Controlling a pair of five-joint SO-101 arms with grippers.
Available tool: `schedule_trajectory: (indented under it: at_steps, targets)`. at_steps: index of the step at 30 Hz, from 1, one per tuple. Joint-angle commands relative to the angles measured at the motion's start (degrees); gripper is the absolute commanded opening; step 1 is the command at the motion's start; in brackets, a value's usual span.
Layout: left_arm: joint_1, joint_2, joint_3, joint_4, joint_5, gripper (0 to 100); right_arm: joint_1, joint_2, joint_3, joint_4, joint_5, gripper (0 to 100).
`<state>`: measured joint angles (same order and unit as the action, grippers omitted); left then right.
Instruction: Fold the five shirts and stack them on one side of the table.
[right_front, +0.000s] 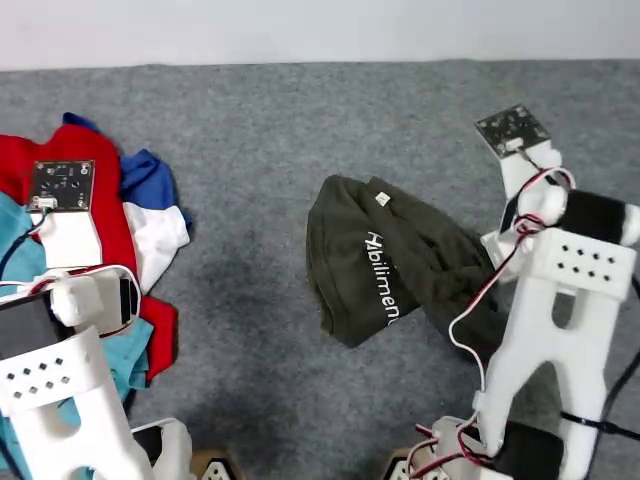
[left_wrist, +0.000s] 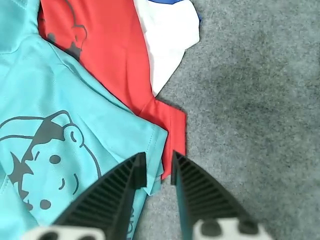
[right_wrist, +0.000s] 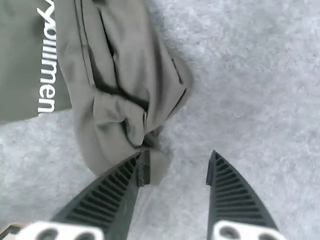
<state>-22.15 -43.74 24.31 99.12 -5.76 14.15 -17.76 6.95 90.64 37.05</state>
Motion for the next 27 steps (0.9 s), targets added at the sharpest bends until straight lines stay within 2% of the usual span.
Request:
schedule_trajectory:
  at_steps: [1,8,13,27]
  targets:
    - [-0.26,0.35,-1.63,1.32,0.26,9,1.01,0.13,3.08,-0.04,0.62,19.9]
    - [-0.26,0.35,-1.63,1.32,0.26,9,2.33,10.42,11.52,-4.53,0.35,19.9]
    - [-0.18,0.35,-1.63,1.32,0.26,9,4.79,18.24,11.6,-7.16,-2.2,19.8]
    - [-0.09,0.35,-1.54,1.32,0.26,9,4.0,32.66,10.99,-14.2,-2.46,19.5]
